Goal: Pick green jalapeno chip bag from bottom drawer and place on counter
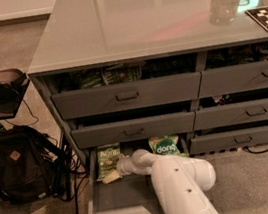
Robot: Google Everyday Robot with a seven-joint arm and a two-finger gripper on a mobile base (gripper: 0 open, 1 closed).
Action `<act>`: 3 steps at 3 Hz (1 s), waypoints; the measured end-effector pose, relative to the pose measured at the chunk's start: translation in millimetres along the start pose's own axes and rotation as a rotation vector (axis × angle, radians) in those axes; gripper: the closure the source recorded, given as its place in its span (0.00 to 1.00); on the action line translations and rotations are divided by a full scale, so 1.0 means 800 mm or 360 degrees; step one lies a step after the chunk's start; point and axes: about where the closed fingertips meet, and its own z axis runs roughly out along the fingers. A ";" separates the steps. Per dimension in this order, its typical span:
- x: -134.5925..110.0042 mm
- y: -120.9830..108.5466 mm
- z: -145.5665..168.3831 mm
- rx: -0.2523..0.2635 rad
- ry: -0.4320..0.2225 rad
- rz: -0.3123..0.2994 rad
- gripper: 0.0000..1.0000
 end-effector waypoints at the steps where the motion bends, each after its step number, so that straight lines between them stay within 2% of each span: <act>1: 0.014 -0.017 0.022 0.0036 0.0017 0.0041 0.00; 2: 0.024 -0.028 0.036 0.0072 0.0037 0.0062 0.00; 3: 0.029 -0.031 0.044 0.0107 0.0051 0.0035 0.19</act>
Offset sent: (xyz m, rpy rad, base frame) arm 0.0355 -0.0050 -0.0551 -0.0476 0.0231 -0.0878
